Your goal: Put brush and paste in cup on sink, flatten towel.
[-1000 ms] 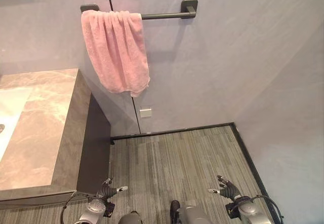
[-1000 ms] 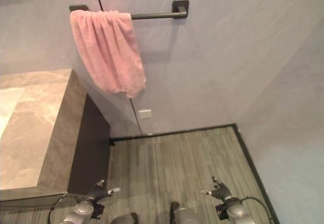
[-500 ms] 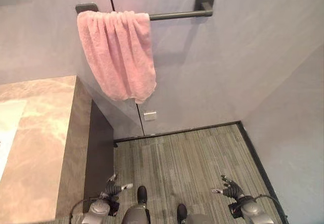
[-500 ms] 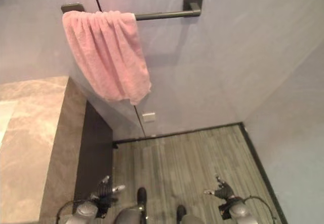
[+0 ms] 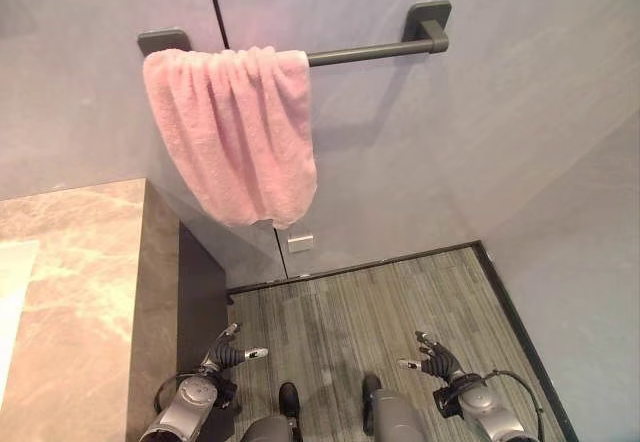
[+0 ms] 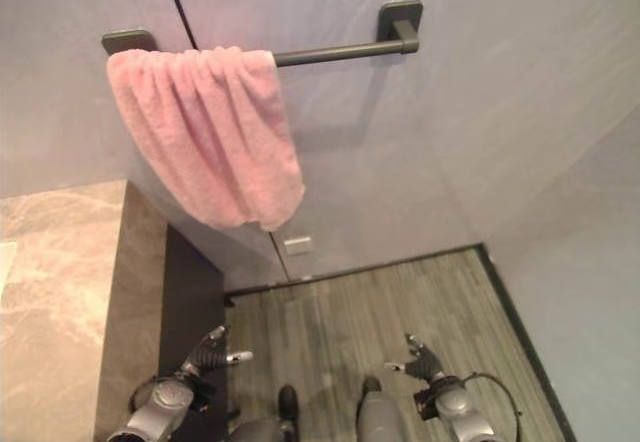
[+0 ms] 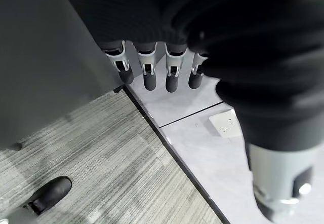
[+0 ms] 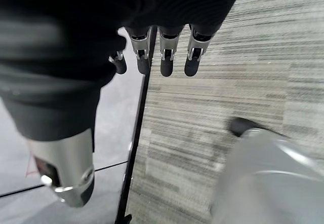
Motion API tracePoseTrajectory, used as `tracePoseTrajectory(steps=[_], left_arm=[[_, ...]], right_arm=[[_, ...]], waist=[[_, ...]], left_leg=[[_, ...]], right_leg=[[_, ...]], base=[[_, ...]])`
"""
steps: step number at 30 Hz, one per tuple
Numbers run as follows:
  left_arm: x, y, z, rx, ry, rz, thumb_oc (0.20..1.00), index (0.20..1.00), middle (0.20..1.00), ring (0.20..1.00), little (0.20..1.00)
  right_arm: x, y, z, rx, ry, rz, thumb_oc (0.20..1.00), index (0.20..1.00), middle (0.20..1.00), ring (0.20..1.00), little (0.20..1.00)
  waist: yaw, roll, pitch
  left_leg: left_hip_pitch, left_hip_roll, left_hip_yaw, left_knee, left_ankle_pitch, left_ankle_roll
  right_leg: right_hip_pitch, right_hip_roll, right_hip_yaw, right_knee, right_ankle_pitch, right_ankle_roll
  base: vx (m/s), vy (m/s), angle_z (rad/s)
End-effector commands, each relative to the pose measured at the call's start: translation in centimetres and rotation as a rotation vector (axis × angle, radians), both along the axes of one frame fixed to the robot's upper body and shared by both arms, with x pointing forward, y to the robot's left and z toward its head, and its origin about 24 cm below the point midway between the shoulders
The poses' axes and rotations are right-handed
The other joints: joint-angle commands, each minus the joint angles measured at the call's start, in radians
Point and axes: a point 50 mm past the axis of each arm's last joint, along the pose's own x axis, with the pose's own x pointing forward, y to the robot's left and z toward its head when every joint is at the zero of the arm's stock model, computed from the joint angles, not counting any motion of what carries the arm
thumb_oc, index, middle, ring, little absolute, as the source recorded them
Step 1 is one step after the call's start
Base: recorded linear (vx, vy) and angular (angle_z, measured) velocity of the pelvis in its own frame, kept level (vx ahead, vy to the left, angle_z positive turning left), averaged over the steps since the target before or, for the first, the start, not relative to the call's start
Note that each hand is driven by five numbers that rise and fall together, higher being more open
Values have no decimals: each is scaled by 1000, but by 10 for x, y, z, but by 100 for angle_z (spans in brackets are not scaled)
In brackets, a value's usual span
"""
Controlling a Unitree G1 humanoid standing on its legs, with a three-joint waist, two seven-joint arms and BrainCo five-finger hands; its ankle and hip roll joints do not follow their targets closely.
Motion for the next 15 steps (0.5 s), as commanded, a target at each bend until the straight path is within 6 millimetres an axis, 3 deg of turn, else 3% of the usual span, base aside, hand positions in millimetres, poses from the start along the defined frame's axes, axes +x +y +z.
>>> tracePoseTrajectory(steps=[1,3,9,11,13,15], left_arm=[[7,-5,8,18,-64,-66,1000,1000,1000,1000,1000],[2,-6,4,22,-44,-67,1000,1000,1000,1000,1000],[-12,-2,-3,12,1,-32,1000,1000,1000,1000,1000],[-14,1,-1,41,-2,-66,1000,1000,1000,1000,1000],[-10,3,13,55,-47,-132,1000,1000,1000,1000,1000],[3,3,52,75,-170,-322,1000,1000,1000,1000,1000]], right_arm=[[2,-8,6,-1,-44,-27,1000,1000,1000,1000,1000],[-1,-8,3,11,-27,-45,1000,1000,1000,1000,1000],[-1,-18,7,9,-38,-77,1000,1000,1000,1000,1000],[8,-22,16,28,-88,-110,1000,1000,1000,1000,1000],[19,-25,30,24,-156,-97,1000,1000,1000,1000,1000],[40,-32,59,20,-296,-76,1000,1000,1000,1000,1000]], waist=[[-14,0,-24],[-11,-20,-43],[8,-15,-95],[11,-10,-102],[15,-7,-110],[16,5,-117]], left_leg=[[-24,-48,-32,129,-55,-11],[-17,-47,-35,140,-60,-19],[7,-16,-64,85,-39,-41],[18,-4,-71,60,-26,-48],[27,9,-80,26,-11,-53],[30,18,-86,-8,14,-58]], right_leg=[[2,1,22,3,78,38],[43,18,37,-21,89,31],[124,29,-13,-108,71,14],[140,34,-19,-122,65,8],[151,36,-30,-126,61,4],[148,35,-39,-132,67,4]], base=[[126,-136,33],[92,-142,32],[85,-149,15],[37,-107,22],[-2,-71,11],[-9,-35,5]])
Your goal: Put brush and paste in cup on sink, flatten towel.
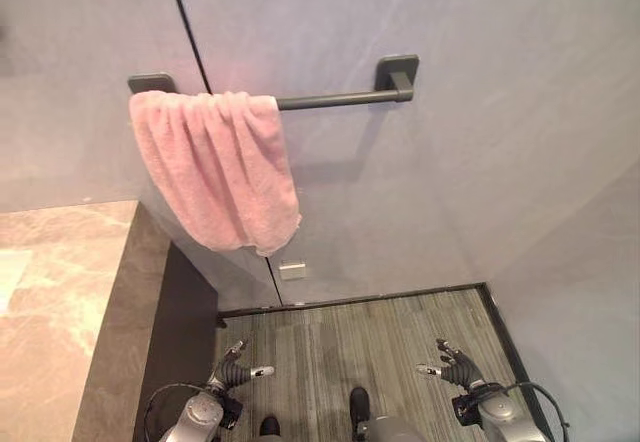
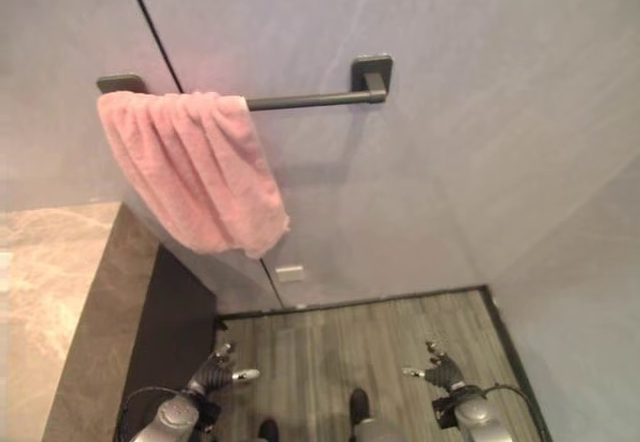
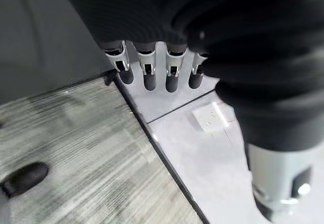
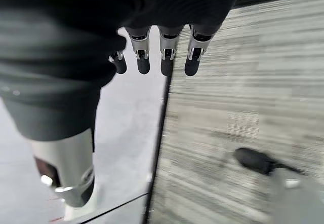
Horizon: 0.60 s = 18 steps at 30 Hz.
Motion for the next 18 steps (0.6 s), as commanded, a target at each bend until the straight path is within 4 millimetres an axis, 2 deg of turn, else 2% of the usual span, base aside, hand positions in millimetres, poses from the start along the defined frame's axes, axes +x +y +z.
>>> tracePoseTrajectory(steps=[1,2,3,4,5,6,7,8,9,10,12,13,14,18], left_arm=[[21,17,48,83,-163,-220,1000,1000,1000,1000,1000],[27,21,64,93,-210,-275,1000,1000,1000,1000,1000],[42,27,107,70,-333,-355,1000,1000,1000,1000,1000],[44,31,116,59,-363,-340,1000,1000,1000,1000,1000],[43,31,117,60,-362,-339,1000,1000,1000,1000,1000],[54,33,148,7,-488,-319,1000,1000,1000,1000,1000],[59,36,167,-6,-565,-306,1000,1000,1000,1000,1000],[58,36,167,-6,-564,-306,1000,1000,1000,1000,1000],[67,40,193,-42,-699,-254,1000,1000,1000,1000,1000],[67,40,193,-41,-700,-252,1000,1000,1000,1000,1000],[73,48,229,-34,-854,-203,1000,1000,1000,1000,1000],[72,49,229,-33,-855,-200,1000,1000,1000,1000,1000],[73,56,248,-49,-937,-153,1000,1000,1000,1000,1000],[79,66,254,-51,-961,-90,1000,1000,1000,1000,1000]], right_arm=[[31,-3,36,9,-194,14,1000,1000,1000,1000,1000],[37,-6,43,-2,-227,28,1000,1000,1000,1000,1000],[52,-7,64,-30,-304,94,1000,1000,1000,1000,1000],[55,-4,68,-31,-313,120,1000,1000,1000,1000,1000],[55,-3,68,-31,-313,121,1000,1000,1000,1000,1000],[66,2,87,-76,-377,215,1000,1000,1000,1000,1000],[75,6,102,-137,-429,289,1000,1000,1000,1000,1000],[75,6,102,-137,-428,289,1000,1000,1000,1000,1000],[89,11,124,-184,-511,347,1000,1000,1000,1000,1000],[90,12,124,-184,-513,348,1000,1000,1000,1000,1000],[107,20,142,-189,-573,361,1000,1000,1000,1000,1000],[108,21,142,-188,-574,363,1000,1000,1000,1000,1000],[121,31,156,-174,-620,374,1000,1000,1000,1000,1000],[135,48,170,-152,-655,408,1000,1000,1000,1000,1000]], waist=[[10,-50,-46],[11,-46,-49],[11,-40,-56],[10,-41,-59],[9,-42,-58],[11,-42,-64],[12,-40,-64],[12,-39,-63],[24,-41,-64],[22,-41,-62],[41,-43,-63],[38,-43,-61],[56,-47,-59],[67,-54,-54]], left_leg=[[6,-75,-2,7,13,34],[9,-73,-1,-5,20,31],[13,-70,1,-23,36,27],[18,-70,3,-28,37,26],[21,-70,3,-29,37,26],[25,-70,1,-36,39,25],[37,-68,-2,-44,32,25],[39,-68,-2,-44,32,25],[42,-69,-9,-46,32,26],[43,-69,-10,-46,32,26],[44,-71,-17,-49,31,28],[45,-71,-17,-49,31,28],[41,-71,-19,-49,32,30],[37,-73,-11,-50,31,32]], right_leg=[[-3,-65,62,39,-11,72],[-2,-65,60,37,-10,73],[-4,-68,58,33,-2,74],[-2,-69,58,33,-2,75],[0,-69,57,33,-2,75],[1,-71,56,36,-2,76],[10,-70,53,40,-12,78],[12,-70,53,40,-13,78],[13,-74,47,48,-15,79],[14,-74,46,49,-16,79],[15,-77,36,55,-16,79],[15,-77,36,55,-16,79],[14,-78,33,54,-14,81],[9,-80,38,47,-4,83]], base=[[37,1,6],[18,14,10],[-8,17,13],[-9,14,12],[21,15,8],[55,23,5],[56,23,4],[57,30,4],[14,18,5],[19,33,4],[8,32,5],[-1,40,4],[0,0,0],[-2,16,0]])
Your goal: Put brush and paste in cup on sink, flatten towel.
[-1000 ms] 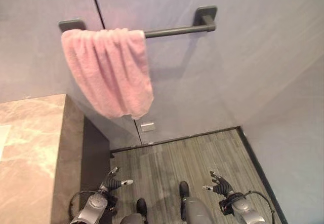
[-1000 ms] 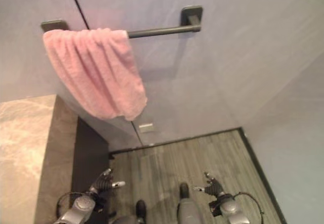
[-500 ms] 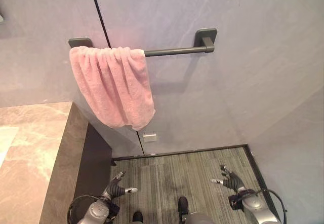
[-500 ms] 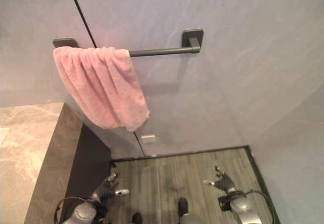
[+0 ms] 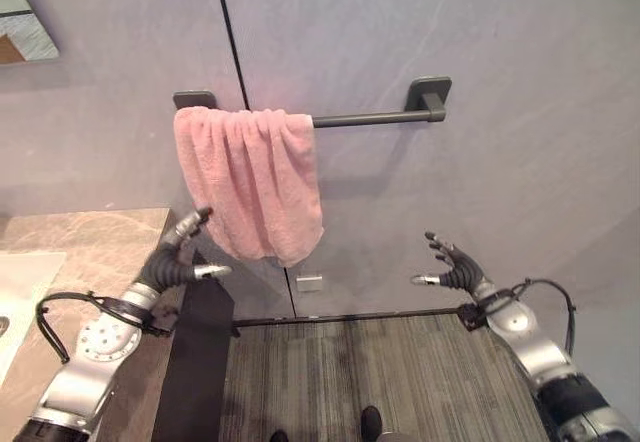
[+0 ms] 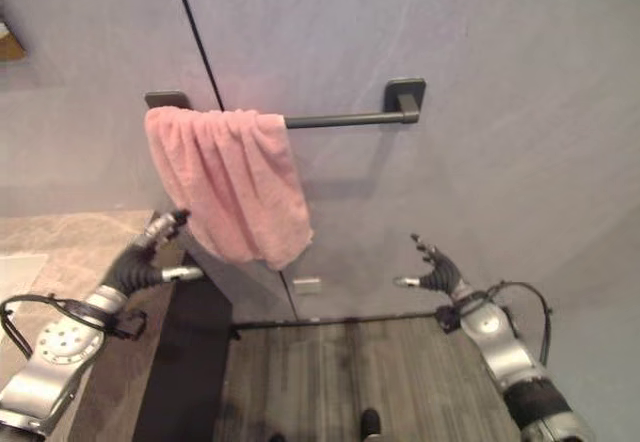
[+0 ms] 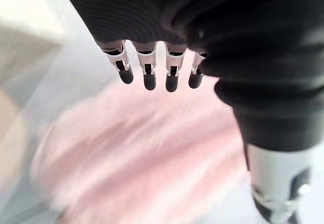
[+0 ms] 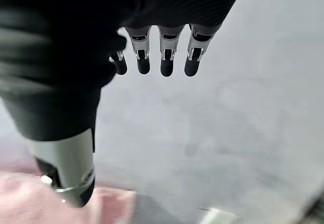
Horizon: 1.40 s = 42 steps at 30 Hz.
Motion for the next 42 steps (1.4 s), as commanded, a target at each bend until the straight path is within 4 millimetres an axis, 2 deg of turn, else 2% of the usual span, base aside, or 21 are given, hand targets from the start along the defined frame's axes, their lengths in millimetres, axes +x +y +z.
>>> tracePoseTrajectory(steps=[1,4,7,8,10,14,16,18,28,37,42], left_arm=[[8,10,37,37,-143,21,1000,1000,1000,1000,1000],[16,17,45,110,-169,70,1000,1000,1000,1000,1000],[29,25,53,67,-204,133,1000,1000,1000,1000,1000],[29,25,53,67,-204,133,1000,1000,1000,1000,1000],[39,28,59,48,-217,156,1000,1000,1000,1000,1000],[50,27,59,-6,-217,174,1000,1000,1000,1000,1000],[63,22,58,-83,-202,165,1000,1000,1000,1000,1000],[72,16,68,-75,-204,118,1000,1000,1000,1000,1000],[96,4,86,-59,-229,109,1000,1000,1000,1000,1000],[96,-3,95,-56,-261,83,1000,1000,1000,1000,1000],[96,-7,95,-56,-260,65,1000,1000,1000,1000,1000]], right_arm=[[23,28,31,47,-116,71,1000,1000,1000,1000,1000],[36,45,49,51,-164,113,1000,1000,1000,1000,1000],[53,65,71,24,-223,139,1000,1000,1000,1000,1000],[53,65,71,24,-223,139,1000,1000,1000,1000,1000],[62,79,81,40,-241,149,1000,1000,1000,1000,1000],[69,93,84,73,-230,155,1000,1000,1000,1000,1000],[75,106,90,87,-230,166,1000,1000,1000,1000,1000],[78,117,98,110,-240,188,1000,1000,1000,1000,1000],[84,143,119,132,-269,253,1000,1000,1000,1000,1000],[87,160,141,154,-308,287,1000,1000,1000,1000,1000],[85,163,145,199,-309,306,1000,1000,1000,1000,1000]], waist=[[22,-62,-12],[32,-67,0],[41,-70,24],[41,-70,23],[42,-69,41],[43,-68,51],[40,-67,65],[34,-66,75],[34,-73,100],[55,-80,106],[59,-83,104]], left_leg=[[-23,-47,12,12,14,27],[-35,-51,20,12,15,29],[-75,-58,35,16,19,33],[-75,-58,35,17,19,33],[-111,-68,44,27,20,39],[-141,-79,55,38,19,45],[-168,-88,60,46,21,48],[-193,-96,69,67,15,52],[-230,-105,77,107,-3,62],[-242,-113,62,131,-20,65],[-245,-113,54,136,-23,65]], right_leg=[[-51,-53,63,92,-19,72],[-62,-55,68,83,-8,74],[-99,-61,80,71,15,80],[-100,-61,80,71,15,80],[-130,-65,95,64,31,84],[-157,-73,108,58,49,89],[-179,-81,118,52,63,92],[-195,-87,127,47,78,97],[-222,-92,141,56,88,101],[-215,-99,131,47,82,97],[-208,-99,121,47,77,95]], base=[[0,0,0],[-19,28,0],[-73,71,-6],[-36,47,-8],[-57,81,-12],[-22,70,-11],[-13,99,-9],[0,69,-20],[28,27,-5],[37,2,1],[23,-1,3]])
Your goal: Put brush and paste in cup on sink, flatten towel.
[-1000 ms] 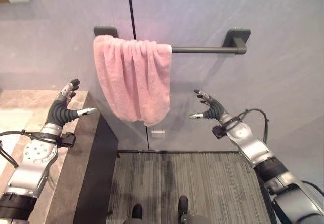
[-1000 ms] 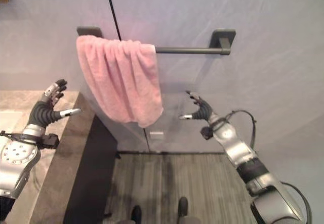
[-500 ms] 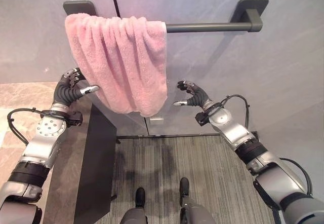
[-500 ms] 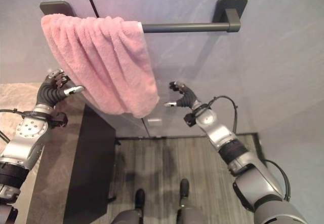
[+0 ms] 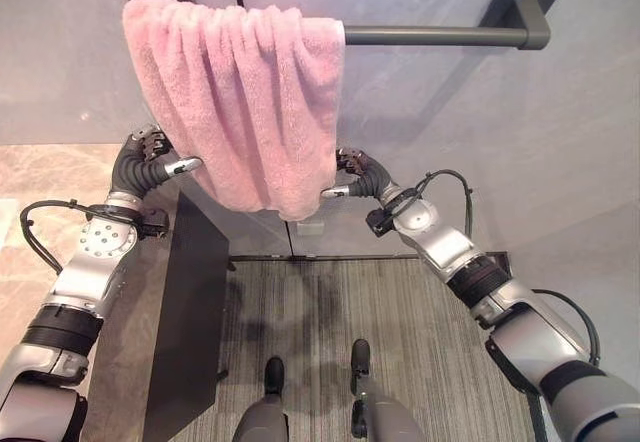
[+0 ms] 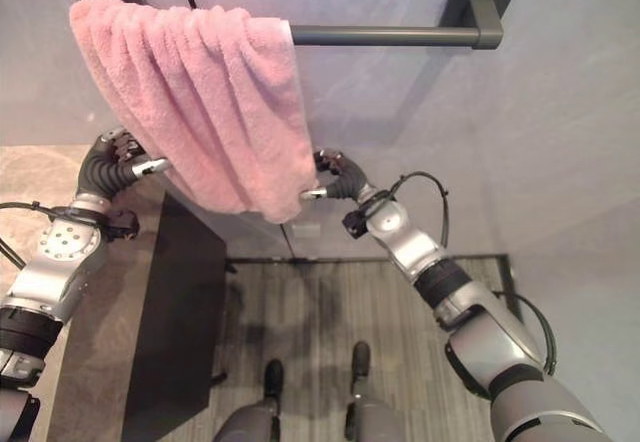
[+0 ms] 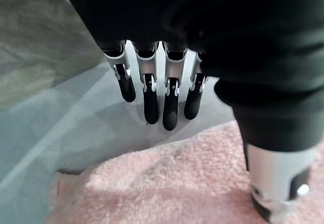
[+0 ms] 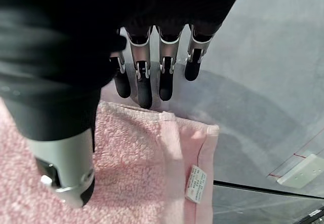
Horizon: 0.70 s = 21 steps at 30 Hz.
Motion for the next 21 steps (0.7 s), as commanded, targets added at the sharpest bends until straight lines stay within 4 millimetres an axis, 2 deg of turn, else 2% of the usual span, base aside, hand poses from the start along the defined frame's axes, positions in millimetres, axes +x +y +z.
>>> tracePoseTrajectory(steps=[1,2,3,4,5,6,7,8,10,12,13,15,16,20,21], left_arm=[[8,-19,44,54,-139,-90,1000,1000,1000,1000,1000],[8,-19,43,58,-132,-91,1000,1000,1000,1000,1000],[8,-19,43,62,-129,-94,934,934,934,934,934],[9,-20,42,64,-125,-99,812,812,812,812,812],[9,-21,42,68,-119,-102,464,464,464,464,464],[9,-22,41,73,-117,-107,200,200,200,200,200],[8,-23,42,82,-121,-113,200,200,200,200,200],[7,-25,45,92,-133,-122,200,200,200,200,200],[2,-28,48,31,-152,-172,200,200,200,200,200],[-6,-31,46,-136,-182,-235,200,200,200,200,200],[-9,-28,44,-124,-187,-213,200,200,200,200,200],[-15,-27,52,-71,-238,-184,200,200,200,200,200],[-22,-29,53,-134,-298,-186,200,200,200,200,200],[-30,-34,45,-221,-322,-202,200,200,200,200,200],[-36,-38,41,-280,-354,-213,200,200,200,200,200]], right_arm=[[3,28,51,91,-130,91,1000,1000,1000,1000,1000],[3,28,52,91,-130,98,1000,1000,1000,1000,1000],[2,28,52,87,-133,101,1000,1000,1000,1000,1000],[2,28,53,85,-136,104,1000,1000,1000,1000,1000],[2,28,53,83,-135,106,871,871,871,871,871],[2,28,53,85,-135,108,608,608,608,608,608],[1,27,54,94,-140,103,511,511,511,511,511],[0,27,55,109,-147,105,200,200,200,200,200],[-4,24,59,123,-178,110,200,200,200,200,200],[-12,22,62,163,-217,120,200,200,200,200,200],[-14,19,59,188,-218,111,200,200,200,200,200],[-24,15,65,250,-261,117,200,200,200,200,200],[-36,10,69,338,-302,137,200,200,200,200,200],[-49,5,70,371,-344,148,200,200,200,200,200],[-58,3,74,405,-383,169,200,200,200,200,200]], waist=[[-2,-13,-17],[-2,-14,-17],[-3,-15,-17],[-2,-16,-18],[-1,-17,-18],[0,-17,-18],[1,-16,-18],[2,-15,-19],[-2,-14,-22],[-8,-11,-25],[-11,-10,-29],[-13,-7,-32],[-15,-6,-32],[-21,-5,-37],[-22,-7,-35]], left_leg=[[-44,-83,-8,119,-46,72],[-44,-83,-9,120,-47,72],[-44,-83,-8,120,-47,72],[-43,-83,-9,122,-49,73],[-41,-84,-10,123,-51,73],[-39,-84,-10,124,-52,73],[-38,-85,-10,125,-53,73],[-36,-85,-10,126,-55,74],[-33,-85,-8,128,-58,73],[-27,-85,-6,128,-62,75],[-23,-85,-4,129,-65,76],[-16,-84,-6,129,-69,78],[-12,-86,-8,130,-72,79],[-6,-87,-7,130,-77,80],[-5,-87,-7,130,-78,80]], right_leg=[[20,-79,44,48,8,95],[21,-80,43,48,7,95],[22,-80,42,49,6,94],[24,-80,42,49,3,93],[27,-80,42,50,1,93],[30,-80,42,50,0,93],[33,-80,40,49,-1,94],[36,-80,42,49,-2,94],[39,-80,41,49,-5,95],[41,-81,44,50,-9,95],[44,-81,45,51,-12,94],[49,-81,47,54,-20,93],[51,-81,48,58,-28,93],[53,-81,51,62,-35,92],[54,-81,52,62,-40,90]], base=[[0,0,0],[0,0,0],[0,0,0],[0,0,0],[0,0,0],[0,0,0],[0,0,0],[0,0,0],[0,0,0],[16,11,-1],[36,22,-4],[34,18,-5],[24,12,-3],[3,2,1],[0,0,0]])
